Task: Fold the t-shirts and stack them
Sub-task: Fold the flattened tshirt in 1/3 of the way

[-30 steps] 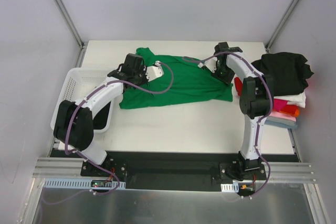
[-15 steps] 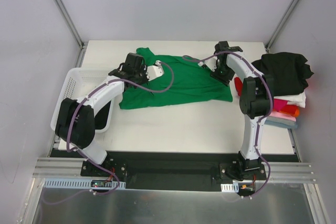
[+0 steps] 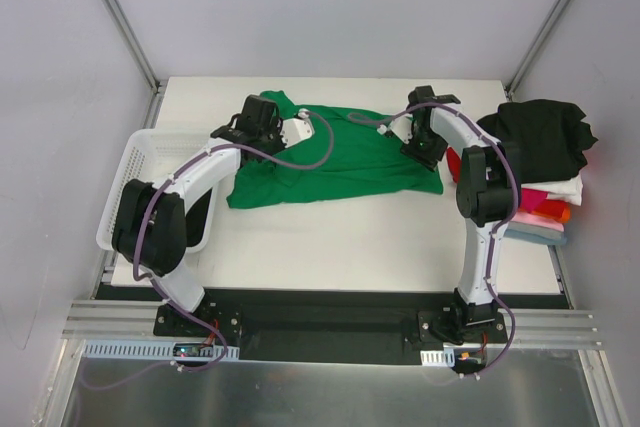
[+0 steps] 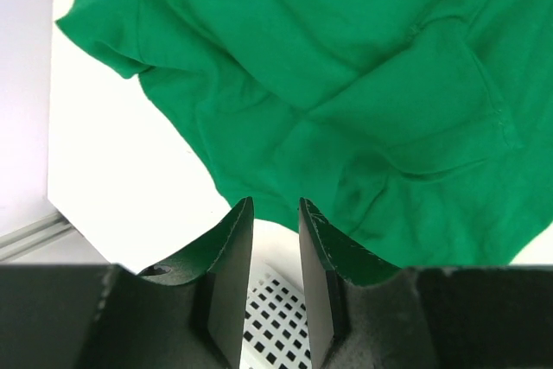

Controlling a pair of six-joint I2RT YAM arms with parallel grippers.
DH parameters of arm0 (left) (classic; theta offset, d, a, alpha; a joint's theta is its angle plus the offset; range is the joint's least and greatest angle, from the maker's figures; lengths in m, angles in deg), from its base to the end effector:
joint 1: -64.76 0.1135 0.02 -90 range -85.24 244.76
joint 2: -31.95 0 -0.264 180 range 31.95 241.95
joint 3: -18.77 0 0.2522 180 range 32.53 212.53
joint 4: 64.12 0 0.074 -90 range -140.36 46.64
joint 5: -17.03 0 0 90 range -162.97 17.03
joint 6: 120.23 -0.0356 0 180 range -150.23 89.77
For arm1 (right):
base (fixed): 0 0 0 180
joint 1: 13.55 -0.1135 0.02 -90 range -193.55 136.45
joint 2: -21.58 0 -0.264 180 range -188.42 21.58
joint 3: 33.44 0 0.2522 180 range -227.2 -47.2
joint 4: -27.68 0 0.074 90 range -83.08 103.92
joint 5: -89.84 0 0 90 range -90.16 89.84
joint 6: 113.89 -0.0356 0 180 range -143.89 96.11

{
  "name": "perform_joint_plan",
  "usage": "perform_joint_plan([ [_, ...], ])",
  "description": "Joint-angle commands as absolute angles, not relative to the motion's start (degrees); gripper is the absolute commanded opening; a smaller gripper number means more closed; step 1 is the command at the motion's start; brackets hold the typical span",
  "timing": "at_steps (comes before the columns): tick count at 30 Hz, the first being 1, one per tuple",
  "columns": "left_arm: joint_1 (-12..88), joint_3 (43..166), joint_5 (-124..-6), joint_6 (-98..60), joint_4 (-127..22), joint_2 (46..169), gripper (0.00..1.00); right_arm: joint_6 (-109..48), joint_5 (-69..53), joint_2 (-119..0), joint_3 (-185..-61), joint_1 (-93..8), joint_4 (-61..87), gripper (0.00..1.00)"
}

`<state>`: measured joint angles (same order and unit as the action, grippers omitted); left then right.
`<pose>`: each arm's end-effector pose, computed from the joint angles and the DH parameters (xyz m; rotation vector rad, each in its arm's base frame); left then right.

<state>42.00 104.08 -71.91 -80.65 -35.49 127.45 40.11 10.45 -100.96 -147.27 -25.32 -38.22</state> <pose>0.3492 -0.1472 0.2630 1.3546 1.8079 0.2383 0.4323 0.0834 0.1928 -1.7838 2.3530 -0.4218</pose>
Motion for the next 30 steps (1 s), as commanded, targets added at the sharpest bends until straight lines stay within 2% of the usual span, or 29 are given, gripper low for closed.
perform_joint_plan([
  [1,42.5,106.7,-74.1,-80.7,-37.1,127.9,0.27,40.0,10.7,-97.2,-146.6,-25.2,-38.6,0.45],
  [7,42.6,105.6,-74.0,-80.2,-37.1,127.0,0.27,39.6,9.9,-95.7,-144.9,-25.2,-38.3,0.44],
  [10,41.6,102.4,-71.4,-79.5,-37.2,124.2,0.31,39.0,9.6,-94.0,-142.4,-25.6,-37.8,0.44],
  [18,38.2,95.6,-68.1,-79.4,-36.7,123.8,0.67,38.0,10.6,-89.9,-139.0,-27.8,-35.8,0.45],
  [30,37.9,100.8,-63.0,-77.0,-35.9,131.7,0.79,38.5,12.2,-88.8,-136.9,-27.9,-35.1,0.45],
])
